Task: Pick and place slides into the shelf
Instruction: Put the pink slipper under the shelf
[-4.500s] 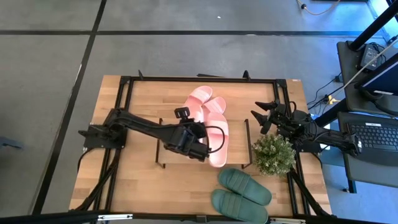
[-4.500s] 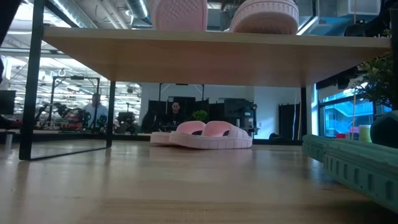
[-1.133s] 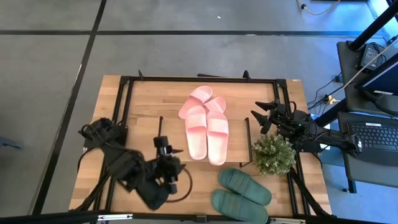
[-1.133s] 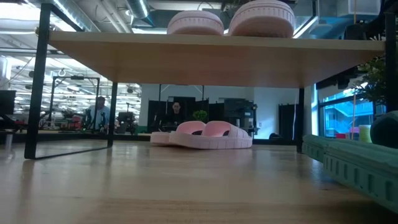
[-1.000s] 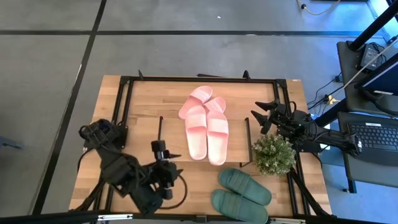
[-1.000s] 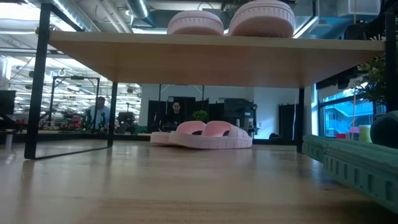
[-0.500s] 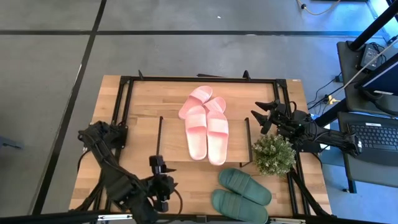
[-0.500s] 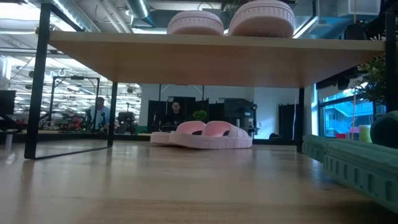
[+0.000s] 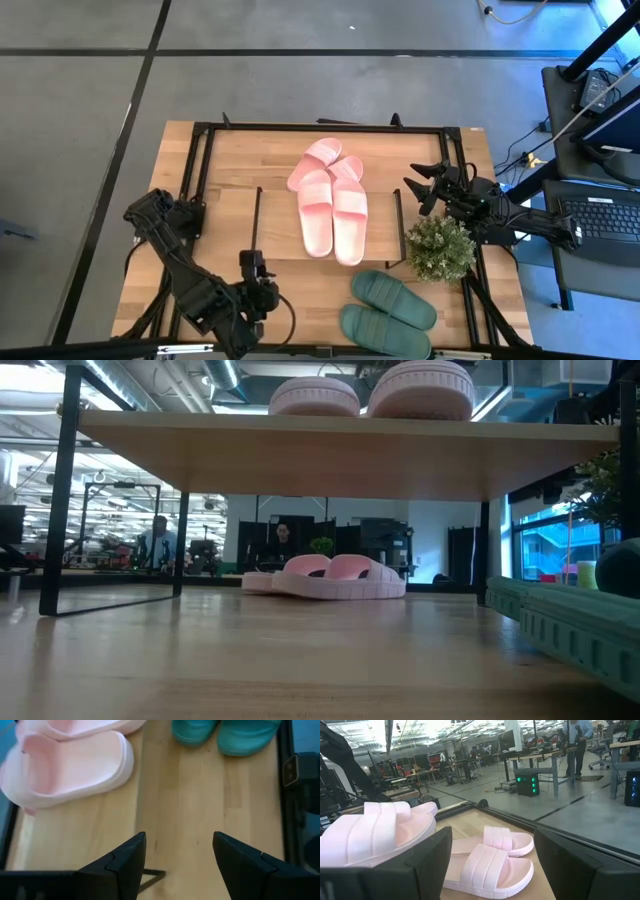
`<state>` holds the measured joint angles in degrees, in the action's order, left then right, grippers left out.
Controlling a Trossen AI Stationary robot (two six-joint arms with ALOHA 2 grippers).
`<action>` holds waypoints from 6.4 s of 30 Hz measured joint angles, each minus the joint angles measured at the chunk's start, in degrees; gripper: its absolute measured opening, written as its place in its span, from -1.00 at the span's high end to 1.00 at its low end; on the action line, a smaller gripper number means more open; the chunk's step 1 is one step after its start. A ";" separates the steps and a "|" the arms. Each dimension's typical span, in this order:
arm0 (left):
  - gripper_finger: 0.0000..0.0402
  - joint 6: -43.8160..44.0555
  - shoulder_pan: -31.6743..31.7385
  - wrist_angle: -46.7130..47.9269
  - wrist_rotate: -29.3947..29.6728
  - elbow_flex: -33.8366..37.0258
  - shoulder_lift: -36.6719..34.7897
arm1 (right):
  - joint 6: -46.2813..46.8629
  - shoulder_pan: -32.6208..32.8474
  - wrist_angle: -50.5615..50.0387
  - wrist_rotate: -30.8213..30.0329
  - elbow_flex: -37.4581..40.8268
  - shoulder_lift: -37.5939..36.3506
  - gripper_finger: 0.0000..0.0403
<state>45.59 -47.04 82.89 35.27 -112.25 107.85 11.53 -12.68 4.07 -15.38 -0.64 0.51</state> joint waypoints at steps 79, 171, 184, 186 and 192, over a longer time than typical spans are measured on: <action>-0.10 -37.76 16.27 -80.48 -34.99 101.17 -104.76 | -1.29 -0.01 2.35 -0.04 0.00 0.00 -0.40; -0.10 -45.70 16.25 -83.80 -34.20 111.80 -107.72 | 10.35 -3.15 -19.88 -2.38 -41.49 33.76 -0.40; -0.10 -48.76 16.27 -83.80 -34.24 111.80 -107.71 | 9.28 -16.07 -46.77 22.44 -79.01 66.97 -0.40; -0.10 -48.73 16.25 -83.80 -34.24 111.80 -107.72 | 9.18 -19.12 -48.74 25.53 -81.81 71.62 -0.40; -0.10 -48.72 16.27 -83.80 -34.24 111.80 -107.71 | 4.61 -27.59 -49.68 40.08 -84.02 83.67 -0.40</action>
<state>-3.13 -30.76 -0.91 1.04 -0.45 0.14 16.14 -40.27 -45.61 24.70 -84.66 84.19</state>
